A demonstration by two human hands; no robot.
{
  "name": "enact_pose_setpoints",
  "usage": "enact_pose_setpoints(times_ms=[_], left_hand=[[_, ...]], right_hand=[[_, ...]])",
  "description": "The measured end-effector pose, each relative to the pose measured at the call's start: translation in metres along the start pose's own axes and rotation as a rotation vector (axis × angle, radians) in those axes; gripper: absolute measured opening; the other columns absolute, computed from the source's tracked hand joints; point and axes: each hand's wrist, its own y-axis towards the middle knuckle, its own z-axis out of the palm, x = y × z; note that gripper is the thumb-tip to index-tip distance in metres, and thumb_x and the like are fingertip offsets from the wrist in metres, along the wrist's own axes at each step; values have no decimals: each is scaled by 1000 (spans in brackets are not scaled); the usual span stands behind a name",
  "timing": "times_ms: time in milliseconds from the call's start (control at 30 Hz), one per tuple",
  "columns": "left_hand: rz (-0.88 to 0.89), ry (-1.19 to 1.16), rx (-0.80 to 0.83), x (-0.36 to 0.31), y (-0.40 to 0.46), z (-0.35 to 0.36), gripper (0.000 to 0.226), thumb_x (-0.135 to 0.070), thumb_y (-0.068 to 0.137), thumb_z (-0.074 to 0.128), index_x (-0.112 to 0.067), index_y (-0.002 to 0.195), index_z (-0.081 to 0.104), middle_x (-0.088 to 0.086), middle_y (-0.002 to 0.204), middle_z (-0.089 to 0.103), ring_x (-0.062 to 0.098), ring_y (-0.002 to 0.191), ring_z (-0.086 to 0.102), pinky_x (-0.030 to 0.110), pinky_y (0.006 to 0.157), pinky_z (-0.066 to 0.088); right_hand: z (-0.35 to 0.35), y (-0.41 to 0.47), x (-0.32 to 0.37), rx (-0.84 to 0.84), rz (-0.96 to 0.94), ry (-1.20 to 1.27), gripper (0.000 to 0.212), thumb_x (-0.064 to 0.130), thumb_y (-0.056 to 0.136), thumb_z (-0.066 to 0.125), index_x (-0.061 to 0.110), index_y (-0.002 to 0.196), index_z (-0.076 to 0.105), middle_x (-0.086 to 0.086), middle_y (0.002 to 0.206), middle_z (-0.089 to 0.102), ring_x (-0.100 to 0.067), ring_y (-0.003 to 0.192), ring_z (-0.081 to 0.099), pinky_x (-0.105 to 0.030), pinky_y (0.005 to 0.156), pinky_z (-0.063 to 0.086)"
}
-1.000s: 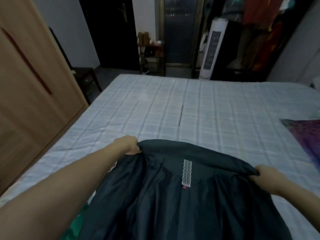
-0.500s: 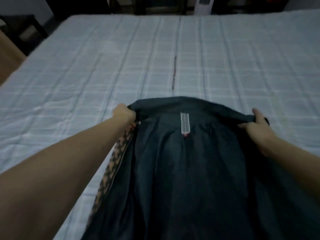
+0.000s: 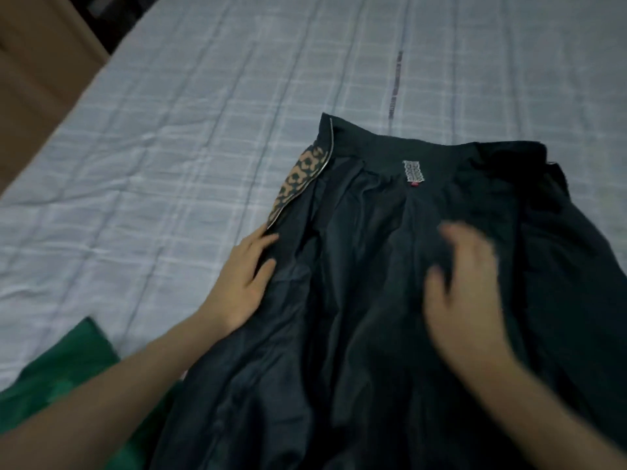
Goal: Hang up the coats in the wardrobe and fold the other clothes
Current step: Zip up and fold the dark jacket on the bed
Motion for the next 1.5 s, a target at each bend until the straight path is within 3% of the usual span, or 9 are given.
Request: enact_pose_setpoints(times_ms=[100, 200, 500, 667, 900, 1033, 1233, 1367, 1500], left_hand=[[-111, 83, -29, 11, -90, -12, 39, -34, 100, 40, -24, 137, 48, -13, 139, 36, 7, 129, 35, 6, 107, 15], [-276, 111, -59, 19, -164, -14, 41, -19, 96, 50, -23, 136, 44, -6, 126, 47, 18, 118, 47, 21, 103, 30], [-849, -129, 37, -13, -205, -39, 21, -28, 93, 53, -17, 93, 71, 5, 99, 70, 23, 91, 63, 32, 82, 47], [-770, -67, -125, -13, -216, -59, 13, -26, 92, 61, -14, 95, 60, 8, 96, 65, 29, 95, 60, 34, 77, 43], [-731, -262, -343, -39, -235, -104, 35, -46, 68, 71, -22, 93, 63, 1, 88, 69, 24, 85, 65, 39, 78, 52], [-446, -131, -429, -87, -229, -94, 16, -18, 77, 65, -19, 92, 66, -1, 80, 69, 21, 79, 64, 28, 70, 45], [187, 90, 108, -182, -209, 14, 36, -17, 75, 65, -13, 111, 65, 7, 104, 69, 22, 98, 62, 30, 87, 47], [315, 39, 634, -220, -229, 70, 25, -24, 85, 64, -11, 107, 62, 8, 102, 66, 21, 91, 60, 33, 78, 51], [273, 94, 251, -167, -256, 62, 21, -18, 85, 46, -23, 98, 62, -6, 101, 57, 13, 94, 52, 36, 82, 47]], right_hand=[[14, -107, 39, 385, -234, -49, 38, 24, 81, 45, 22, 118, 50, 2, 110, 47, -17, 98, 49, -29, 85, 43], [34, -173, 34, 728, -161, -175, 41, 35, 91, 44, 35, 132, 38, 13, 127, 35, -13, 113, 45, -26, 87, 43], [15, -214, 84, 667, -126, -237, 37, 29, 92, 46, 28, 129, 40, 7, 125, 39, -16, 115, 41, -30, 94, 40], [10, -276, 89, 1025, -115, -203, 45, 51, 88, 48, 34, 127, 34, 10, 120, 37, -17, 112, 37, -35, 85, 40], [12, -286, 88, 972, -74, -131, 26, 26, 100, 40, 24, 124, 49, 4, 120, 44, -18, 108, 46, -35, 89, 47], [-6, -272, 83, 1124, -18, -3, 34, 24, 98, 41, 30, 125, 61, 5, 126, 52, -12, 112, 53, -28, 103, 41], [-63, -205, 93, 433, 859, 1054, 31, 46, 95, 45, 25, 106, 65, 2, 93, 72, -14, 82, 68, -33, 71, 53], [-81, -200, 49, 411, 837, 765, 26, 37, 88, 66, 20, 107, 67, 0, 98, 74, -19, 93, 70, -41, 86, 54], [-73, -217, -3, 437, 878, 298, 15, 11, 93, 53, 20, 98, 65, -8, 100, 70, -23, 89, 63, -41, 86, 54]])
